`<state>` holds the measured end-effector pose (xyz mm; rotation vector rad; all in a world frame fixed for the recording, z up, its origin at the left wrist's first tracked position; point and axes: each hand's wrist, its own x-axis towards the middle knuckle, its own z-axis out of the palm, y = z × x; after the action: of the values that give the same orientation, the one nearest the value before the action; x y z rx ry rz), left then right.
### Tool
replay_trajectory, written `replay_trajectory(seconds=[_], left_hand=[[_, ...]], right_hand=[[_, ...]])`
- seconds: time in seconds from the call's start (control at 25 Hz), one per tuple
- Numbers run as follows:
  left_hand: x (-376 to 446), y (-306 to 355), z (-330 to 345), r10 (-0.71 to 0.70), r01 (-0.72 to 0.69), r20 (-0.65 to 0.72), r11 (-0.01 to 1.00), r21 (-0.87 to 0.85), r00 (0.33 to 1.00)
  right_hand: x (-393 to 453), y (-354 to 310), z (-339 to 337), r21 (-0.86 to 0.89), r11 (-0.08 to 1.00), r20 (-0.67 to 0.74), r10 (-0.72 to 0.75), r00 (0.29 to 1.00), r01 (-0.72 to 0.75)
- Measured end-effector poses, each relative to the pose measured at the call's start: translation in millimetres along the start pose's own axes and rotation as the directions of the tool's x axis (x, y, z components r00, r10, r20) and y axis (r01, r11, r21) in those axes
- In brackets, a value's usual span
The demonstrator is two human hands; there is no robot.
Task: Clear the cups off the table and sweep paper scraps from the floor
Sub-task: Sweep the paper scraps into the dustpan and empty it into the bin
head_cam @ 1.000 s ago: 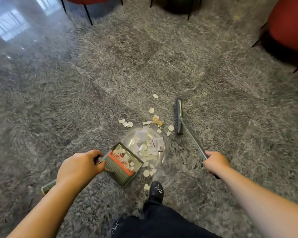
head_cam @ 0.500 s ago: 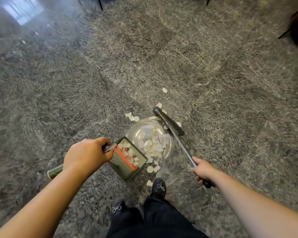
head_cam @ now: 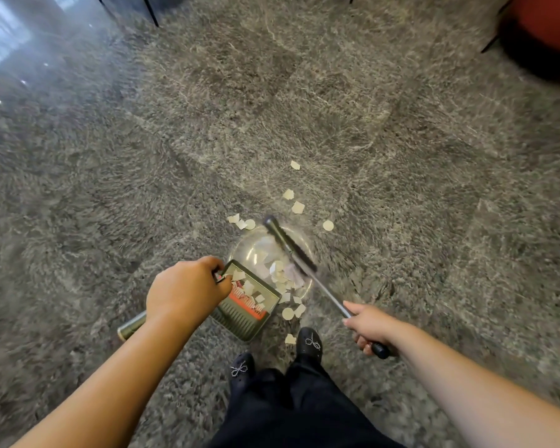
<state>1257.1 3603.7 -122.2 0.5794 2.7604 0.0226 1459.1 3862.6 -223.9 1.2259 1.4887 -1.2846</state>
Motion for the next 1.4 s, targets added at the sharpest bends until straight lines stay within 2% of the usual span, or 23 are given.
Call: replay_trajectory(seconds=[0.16, 0.44, 0.64, 0.76, 0.92, 1.16, 1.4], left_hand=[[-10.9, -25.9, 6.0, 0.017, -0.016, 0.015, 0.998, -0.061, 1.000], [-28.3, -73.8, 9.6, 0.079, -0.077, 0.026, 0.994, -0.080, 0.997], [-26.7, -103.3, 5.7, 0.239, -0.239, 0.013, 0.969, 0.059, 0.971], [-27.3, -120.7, 3.5, 0.255, -0.256, 0.025, 0.965, 0.056, 0.967], [-32.9, -137.9, 3.4, 0.234, -0.234, -0.005, 0.972, 0.016, 0.972], [-34.7, -149.5, -3.2, 0.066, -0.069, -0.041, 0.995, -0.066, 0.997], [-19.6, -147.3, -13.7, 0.000, -0.003, -0.040, 0.998, -0.069, 0.999]], right_hand=[[-30.8, 2.4, 49.5, -0.028, 0.999, 0.089, -0.014, 0.996, 0.017], [-72.9, -9.0, 90.9, -0.171, 0.983, 0.124, -0.048, 0.991, 0.069], [-97.8, -2.2, 97.6, -0.059, 0.997, 0.180, -0.029, 0.983, 0.041], [-111.3, 1.0, 100.9, -0.007, 0.999, 0.160, -0.042, 0.986, 0.044], [-121.2, -6.7, 95.7, 0.061, 0.996, 0.118, -0.076, 0.990, 0.069], [-119.5, -25.0, 72.4, 0.162, 0.982, 0.053, -0.105, 0.993, 0.095], [-100.2, -46.3, 48.6, 0.166, 0.980, -0.037, -0.104, 0.994, 0.108]])
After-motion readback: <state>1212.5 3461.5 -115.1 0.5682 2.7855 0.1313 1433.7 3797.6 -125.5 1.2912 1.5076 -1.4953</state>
